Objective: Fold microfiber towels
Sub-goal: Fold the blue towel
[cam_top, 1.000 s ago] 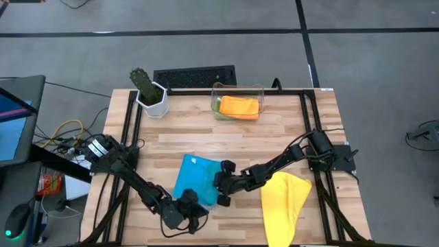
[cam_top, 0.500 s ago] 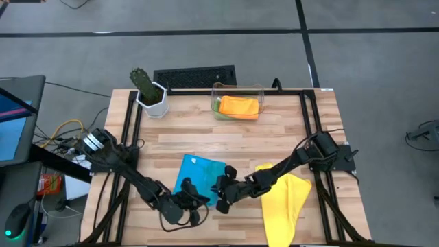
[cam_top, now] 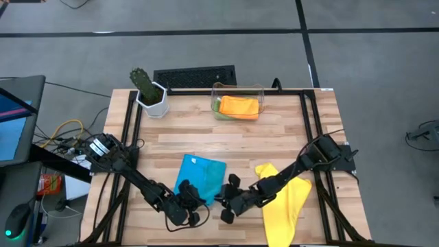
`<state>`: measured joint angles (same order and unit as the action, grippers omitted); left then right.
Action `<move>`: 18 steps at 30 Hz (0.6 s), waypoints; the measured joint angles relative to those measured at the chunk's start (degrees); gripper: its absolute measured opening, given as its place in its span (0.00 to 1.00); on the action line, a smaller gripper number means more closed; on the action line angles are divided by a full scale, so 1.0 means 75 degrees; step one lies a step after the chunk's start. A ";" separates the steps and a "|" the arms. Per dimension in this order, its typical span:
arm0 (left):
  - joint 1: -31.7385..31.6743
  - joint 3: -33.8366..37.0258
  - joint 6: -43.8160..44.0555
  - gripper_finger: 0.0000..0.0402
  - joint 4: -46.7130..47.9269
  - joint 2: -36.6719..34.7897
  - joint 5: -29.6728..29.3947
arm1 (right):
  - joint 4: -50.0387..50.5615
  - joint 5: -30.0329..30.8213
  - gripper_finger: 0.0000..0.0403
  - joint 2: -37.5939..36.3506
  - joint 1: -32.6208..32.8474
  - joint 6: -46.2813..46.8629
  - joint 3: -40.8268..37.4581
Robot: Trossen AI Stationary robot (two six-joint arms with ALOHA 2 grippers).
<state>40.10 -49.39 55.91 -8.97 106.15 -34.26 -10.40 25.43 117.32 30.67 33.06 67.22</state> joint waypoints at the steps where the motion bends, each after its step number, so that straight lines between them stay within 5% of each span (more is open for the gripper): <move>1: 0.0000 0.0000 0.0045 0.00 0.0025 0.0000 0.0000 | -0.0022 0.0000 0.18 0.0003 -0.0005 0.0000 0.0000; 18: 0.0000 0.0003 0.0126 0.00 -0.0234 -0.0038 -0.0061 | -0.0289 0.0029 0.18 0.0130 -0.0005 -0.0047 0.0003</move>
<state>40.10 -49.36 56.85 -10.72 105.86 -34.72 -12.57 25.65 118.29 30.63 32.71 67.24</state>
